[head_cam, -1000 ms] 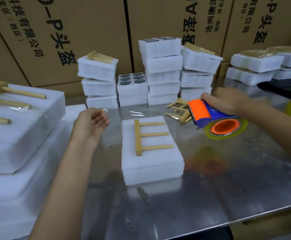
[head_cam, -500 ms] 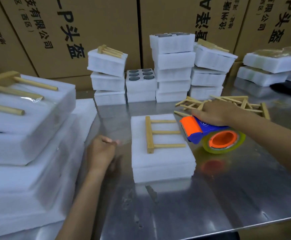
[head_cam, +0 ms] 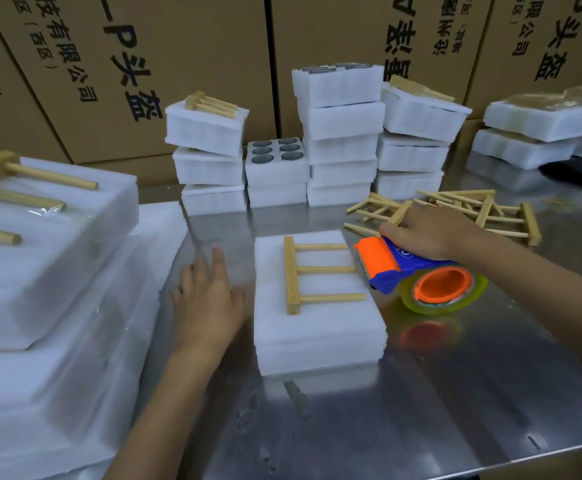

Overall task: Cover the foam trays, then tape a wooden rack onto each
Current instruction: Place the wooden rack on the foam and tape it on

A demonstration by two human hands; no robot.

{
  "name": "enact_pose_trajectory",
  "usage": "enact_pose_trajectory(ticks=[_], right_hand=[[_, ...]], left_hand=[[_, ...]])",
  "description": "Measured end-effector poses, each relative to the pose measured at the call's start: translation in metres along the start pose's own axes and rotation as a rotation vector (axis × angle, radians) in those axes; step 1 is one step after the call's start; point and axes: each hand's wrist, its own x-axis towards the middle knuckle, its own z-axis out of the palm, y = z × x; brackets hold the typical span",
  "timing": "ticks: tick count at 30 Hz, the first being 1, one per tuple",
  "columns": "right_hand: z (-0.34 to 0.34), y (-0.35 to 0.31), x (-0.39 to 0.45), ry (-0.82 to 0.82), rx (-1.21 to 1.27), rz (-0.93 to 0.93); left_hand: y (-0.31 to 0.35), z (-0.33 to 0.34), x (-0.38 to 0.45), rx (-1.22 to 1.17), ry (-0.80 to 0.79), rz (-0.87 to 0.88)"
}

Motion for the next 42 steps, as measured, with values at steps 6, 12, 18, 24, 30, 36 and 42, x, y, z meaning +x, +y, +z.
enact_pose_trajectory(ticks=[6, 12, 18, 24, 30, 36, 42], right_hand=[[0.0, 0.001, 0.0, -0.004, 0.04, -0.006], [0.0, 0.008, 0.0, -0.013, 0.059, -0.036], [-0.01, 0.014, 0.007, -0.091, 0.205, -0.023], [-0.005, 0.026, 0.006, -0.11, 0.206, -0.019], [-0.011, 0.079, -0.015, -0.088, 0.079, 0.074], [-0.006, 0.073, -0.01, -0.058, -0.018, 0.019], [-0.005, 0.073, -0.012, -0.041, -0.007, 0.017]], left_hand=[[0.092, -0.034, 0.049, -0.312, 0.034, 0.386], [0.114, 0.021, 0.06, 0.078, -0.32, 0.362], [0.115, 0.017, 0.058, 0.066, -0.326, 0.349], [0.112, 0.017, 0.059, 0.047, -0.318, 0.339], [0.113, 0.017, 0.058, 0.089, -0.32, 0.361], [0.125, 0.007, 0.045, 0.505, -0.016, 0.477], [0.171, 0.005, 0.043, -0.247, -0.324, 0.541]])
